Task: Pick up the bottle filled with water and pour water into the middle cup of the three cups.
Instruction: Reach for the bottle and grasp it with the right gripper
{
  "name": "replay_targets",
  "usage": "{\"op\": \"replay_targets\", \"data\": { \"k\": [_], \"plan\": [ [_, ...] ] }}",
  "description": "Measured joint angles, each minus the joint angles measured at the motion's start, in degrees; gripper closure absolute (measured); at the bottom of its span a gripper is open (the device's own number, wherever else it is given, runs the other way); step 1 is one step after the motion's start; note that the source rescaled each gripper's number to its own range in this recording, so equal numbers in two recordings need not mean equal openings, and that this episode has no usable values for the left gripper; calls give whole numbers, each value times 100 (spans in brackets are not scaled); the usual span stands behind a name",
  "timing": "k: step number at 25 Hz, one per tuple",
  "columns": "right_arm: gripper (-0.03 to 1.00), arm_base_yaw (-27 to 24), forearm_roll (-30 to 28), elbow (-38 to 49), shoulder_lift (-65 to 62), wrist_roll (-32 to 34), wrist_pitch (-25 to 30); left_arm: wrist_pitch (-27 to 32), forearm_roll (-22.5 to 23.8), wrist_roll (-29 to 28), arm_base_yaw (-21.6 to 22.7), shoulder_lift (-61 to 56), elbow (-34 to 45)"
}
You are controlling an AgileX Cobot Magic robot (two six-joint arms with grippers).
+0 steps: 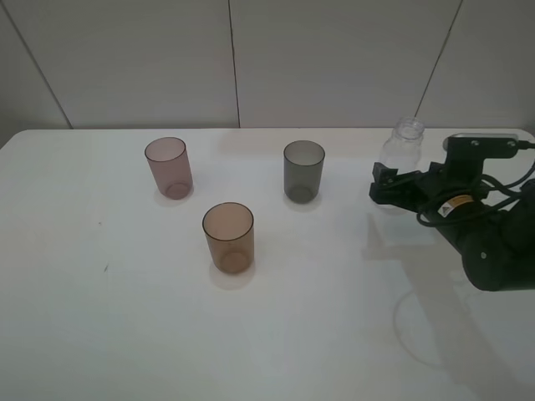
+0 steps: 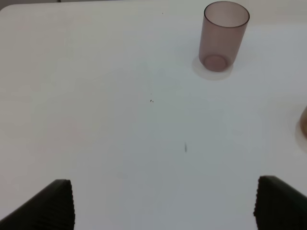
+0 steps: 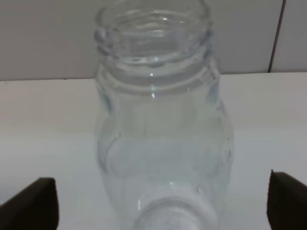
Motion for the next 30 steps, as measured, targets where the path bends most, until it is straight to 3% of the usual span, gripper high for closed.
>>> {"op": "replay_targets", "data": {
  "k": [13, 30],
  "plan": [
    [15, 0, 18, -559, 570, -15, -4, 0, 0, 0, 0, 0, 0],
    [15, -160, 491, -1238, 1033, -195, -4, 0, 0, 0, 0, 0, 0]
  ]
}}
